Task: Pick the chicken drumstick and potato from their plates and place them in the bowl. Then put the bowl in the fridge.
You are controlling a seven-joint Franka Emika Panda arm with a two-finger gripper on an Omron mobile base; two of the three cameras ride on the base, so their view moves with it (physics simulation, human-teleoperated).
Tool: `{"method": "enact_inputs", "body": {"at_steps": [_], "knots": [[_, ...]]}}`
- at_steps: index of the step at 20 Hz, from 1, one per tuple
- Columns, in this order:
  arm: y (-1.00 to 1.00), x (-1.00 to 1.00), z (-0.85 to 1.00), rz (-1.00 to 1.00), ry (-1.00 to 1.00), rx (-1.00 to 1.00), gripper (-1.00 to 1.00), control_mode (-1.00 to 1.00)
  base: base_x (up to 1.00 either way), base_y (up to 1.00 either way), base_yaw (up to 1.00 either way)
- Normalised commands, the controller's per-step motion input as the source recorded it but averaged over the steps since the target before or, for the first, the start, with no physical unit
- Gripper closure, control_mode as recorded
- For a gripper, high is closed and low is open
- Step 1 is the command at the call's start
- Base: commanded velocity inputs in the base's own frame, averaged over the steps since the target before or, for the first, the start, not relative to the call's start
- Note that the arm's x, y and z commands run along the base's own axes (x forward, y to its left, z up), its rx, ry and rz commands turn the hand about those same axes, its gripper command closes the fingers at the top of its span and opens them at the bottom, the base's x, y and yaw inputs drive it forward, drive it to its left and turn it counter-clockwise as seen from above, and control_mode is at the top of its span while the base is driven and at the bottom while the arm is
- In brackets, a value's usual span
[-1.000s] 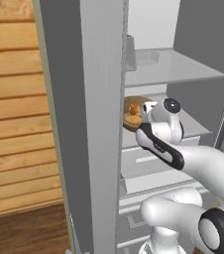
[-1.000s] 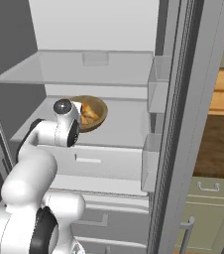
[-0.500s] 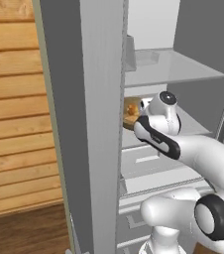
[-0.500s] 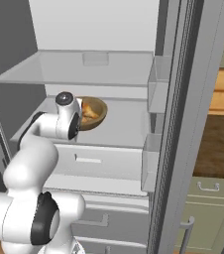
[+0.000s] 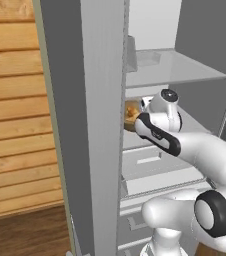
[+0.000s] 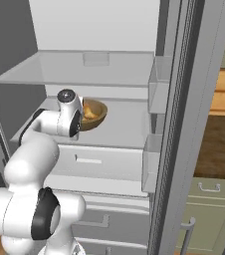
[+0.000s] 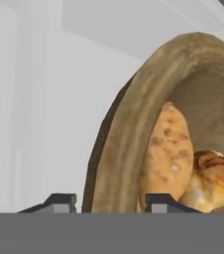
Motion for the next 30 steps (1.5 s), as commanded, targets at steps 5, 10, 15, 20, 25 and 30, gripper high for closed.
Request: {"method": "enact_inputs", "body": {"at_steps": [5,10,15,20,25,30], "knots": [[0.00,-0.21,0.00,0.03,-0.15,0.00,-1.00,-1.00,0.00,0.00,0.00],[0.01,-0.43,0.09,0.02,-0.15,0.00,-1.00,-1.00,0.00,0.00,0.00],[0.00,-0.48,0.59,0.01,-0.03,0.00,-1.00,-1.00,0.00,0.00,0.00],[0.00,-0.90,0.60,0.00,0.00,0.02,-1.00,-1.00,0.00,0.00,0.00],[0.00,-1.00,0.11,-0.12,0.00,0.11,-1.00,-1.00,0.00,0.00,0.00],[0.00,-1.00,0.00,-0.19,0.00,0.15,-1.00,-1.00,0.00,0.00,0.00]]}}
